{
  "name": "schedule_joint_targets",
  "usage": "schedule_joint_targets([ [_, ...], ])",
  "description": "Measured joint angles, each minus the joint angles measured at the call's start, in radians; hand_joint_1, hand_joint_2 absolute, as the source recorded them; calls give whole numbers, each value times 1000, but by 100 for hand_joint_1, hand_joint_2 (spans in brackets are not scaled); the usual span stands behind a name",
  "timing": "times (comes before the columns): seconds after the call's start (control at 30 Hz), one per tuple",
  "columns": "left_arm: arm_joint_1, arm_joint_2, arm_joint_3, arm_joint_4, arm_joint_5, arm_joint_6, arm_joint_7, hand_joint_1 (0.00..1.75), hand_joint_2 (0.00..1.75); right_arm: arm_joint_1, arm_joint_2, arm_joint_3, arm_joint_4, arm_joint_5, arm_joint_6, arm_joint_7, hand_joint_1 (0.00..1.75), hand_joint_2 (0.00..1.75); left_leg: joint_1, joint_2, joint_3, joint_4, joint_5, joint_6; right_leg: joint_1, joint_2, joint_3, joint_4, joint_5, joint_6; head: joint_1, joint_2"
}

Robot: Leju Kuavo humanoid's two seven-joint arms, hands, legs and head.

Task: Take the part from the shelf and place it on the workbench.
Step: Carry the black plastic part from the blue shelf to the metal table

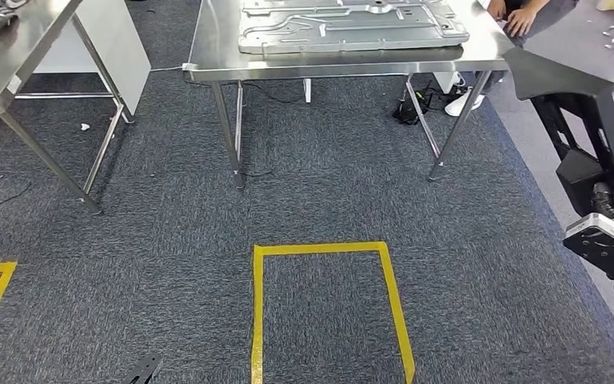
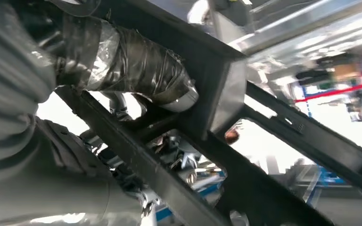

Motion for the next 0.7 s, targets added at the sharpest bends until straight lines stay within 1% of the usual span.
schedule_joint_targets([
  [0.03, 3, -1, 0, 0, 0, 0, 0, 0, 175, -1, -1, 0, 3, 1, 1, 3, 175, 175, 3, -11, 27, -1, -19, -3, -2, 0, -30, -22, -35, 4, 0, 0],
  [0.07, 6, -2, 0, 0, 1, 0, 1, 0, 175, -3, -2, 0, 5, 2, 2, 6, 175, 175, 6, -21, 55, -2, -41, -8, -4, 0, -53, -60, -38, 9, 1, 0],
  [0.1, 8, -2, 0, 0, 1, 0, 1, 0, 175, -3, -2, 0, 7, 3, 3, 8, 175, 175, 8, -27, 79, -2, -63, -13, -7, -1, -67, -113, 9, 13, 1, 0],
  [0.13, 10, -2, 0, 0, 2, 0, 2, 0, 175, -4, -2, 1, 11, 4, 4, 9, 175, 175, 9, -32, 104, 1, -87, -19, -10, -2, -78, -178, 107, 16, 5, 0],
  [0.17, 11, -2, 0, 0, 2, 0, 2, 0, 175, -6, -2, 2, 15, 4, 5, 8, 175, 175, 8, -35, 123, 0, -110, -26, -11, -6, -81, -224, 203, 14, 9, 0],
  [0.2, 11, -2, 0, 0, 2, -1, 2, 0, 175, -7, -3, 4, 18, 4, 6, 7, 175, 175, 5, -37, 142, -6, -132, -31, -11, -6, -80, -254, 277, 9, 11, 0],
  [0.23, 10, -2, 0, 0, 2, -1, 2, 0, 175, -8, -5, 6, 20, 5, 6, 6, 175, 175, 2, -37, 159, -5, -142, -38, -12, -6, -76, -267, 313, 0, 12, 0],
  [0.27, 9, -2, 0, 0, 2, -1, 2, 0, 175, -11, -8, 6, 20, 5, 6, 5, 175, 175, 1, -36, 159, 9, -135, -43, -12, -6, -64, -260, 302, -11, 9, 0],
  [0.3, 5, -1, 0, 0, 2, -1, 2, 0, 175, -13, -13, 6, 19, 5, 6, 4, 175, 175, 1, -29, 147, 50, -113, -47, -13, -2, -52, -261, 288, -19, 6, 0],
  [0.33, 2, -1, 0, 0, 2, 0, 1, 0, 175, -15, -15, 6, 20, 5, 6, 4, 175, 175, 1, -18, 114, 119, -79, -53, -14, -3, -36, -264, 274, -28, 4, 0],
  [0.37, -1, -1, 0, 0, 2, 0, 1, 0, 175, -18, -16, 6, 20, 6, 8, 4, 175, 175, 3, -5, 62, 196, -55, -58, -13, -4, -16, -266, 260, -36, 2, 0],
  [0.4, -3, -1, 0, 0, 2, 0, 0, 0, 175, -20, -18, 6, 21, 7, 11, 4, 175, 175, 4, 9, 9, 265, -52, -64, -12, -5, 4, -270, 244, -42, 1, 0],
  [0.43, -4, -1, 0, 0, 3, 0, 0, 0, 175, -21, -18, 7, 22, 7, 15, 5, 175, 175, 5, 19, -43, 312, -79, -69, -10, -6, 27, -273, 227, -46, -1, 0],
  [0.47, -3, -2, 0, 0, 3, 0, 1, 0, 175, -23, -19, 8, 23, 7, 19, 7, 175, 175, 5, 24, -86, 334, -129, -71, -9, -5, 51, -278, 210, -48, -3, 0],
  [0.5, -2, -2, 0, 0, 3, 0, 1, 0, 175, -25, -19, 9, 24, 7, 24, 11, 175, 175, 5, 26, -120, 336, -186, -71, -8, -5, 78, -284, 193, -48, -3, 0],
  [0.53, 1, -3, 0, 0, 3, 0, 2, 0, 175, -28, -19, 12, 26, 6, 29, 16, 175, 175, 5, 27, -145, 318, -233, -67, -5, -6, 106, -290, 176, -49, -3, 0],
  [0.57, 3, -4, 0, 0, 3, 0, 2, 0, 175, -31, -19, 15, 28, 5, 33, 20, 175, 175, 3, 27, -162, 284, -250, -59, 0, -6, 133, -295, 159, -50, -3, 0],
  [0.6, 5, -4, 0, 0, 3, 0, 3, 0, 175, -33, -19, 18, 30, 4, 36, 22, 175, 175, -2, 27, -172, 233, -222, -44, 4, -8, 157, -301, 142, -51, -3, 0],
  [0.63, 7, -1, 0, 0, 3, 1, 3, 0, 175, -36, -18, 21, 33, 4, 38, 23, 175, 175, -12, 26, -175, 170, -140, -24, 7, -8, 179, -306, 126, -52, 0, 0],
  [0.67, 10, 0, 0, 0, 3, 1, 3, 0, 175, -39, -16, 25, 36, 4, 40, 24, 175, 175, -26, 19, -172, 116, -43, -4, 9, -3, 197, -312, 111, -50, 2, 0],
  [0.7, 13, 2, 0, 0, 3, 1, 3, 0, 175, -43, -14, 28, 39, 4, 44, 26, 175, 175, -40, 10, -160, 70, 38, 13, 8, 0, 215, -320, 96, -47, 2, 0],
])
